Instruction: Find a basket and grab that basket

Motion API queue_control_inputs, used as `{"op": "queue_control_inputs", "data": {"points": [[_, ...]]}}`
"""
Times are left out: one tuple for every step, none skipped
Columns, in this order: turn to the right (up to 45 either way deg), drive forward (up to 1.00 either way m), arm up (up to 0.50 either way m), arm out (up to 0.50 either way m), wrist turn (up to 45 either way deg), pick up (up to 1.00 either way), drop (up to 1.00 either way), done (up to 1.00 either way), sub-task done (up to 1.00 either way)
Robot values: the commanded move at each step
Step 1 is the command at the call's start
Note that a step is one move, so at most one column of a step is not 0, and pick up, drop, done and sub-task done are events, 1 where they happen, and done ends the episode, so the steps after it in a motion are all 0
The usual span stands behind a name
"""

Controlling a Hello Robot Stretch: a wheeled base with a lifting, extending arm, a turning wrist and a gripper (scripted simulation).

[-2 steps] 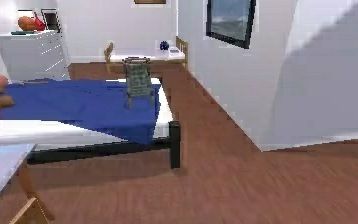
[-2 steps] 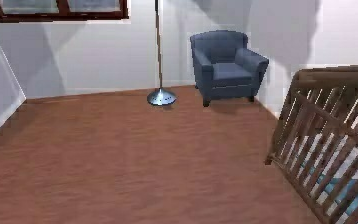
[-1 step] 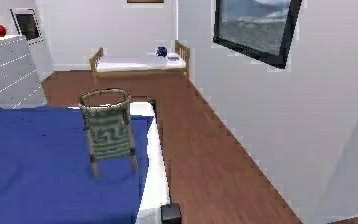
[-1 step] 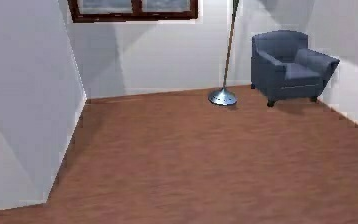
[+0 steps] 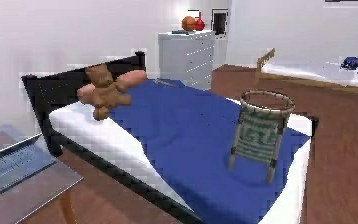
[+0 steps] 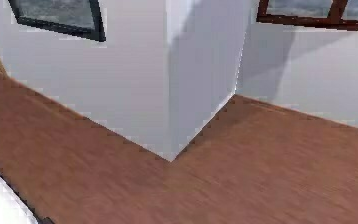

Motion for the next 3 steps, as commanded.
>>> {"op": "queue_control_inputs", "data": {"points": [[-45.0, 0.00, 0.00, 0.00, 0.0, 0.00, 0.00, 0.00, 0.00], [-18.0, 0.00, 0.00, 0.00, 0.0, 0.00, 0.00, 0.00, 0.00], [45.0, 0.00, 0.00, 0.00, 0.0, 0.00, 0.00, 0.00, 0.00]]}}
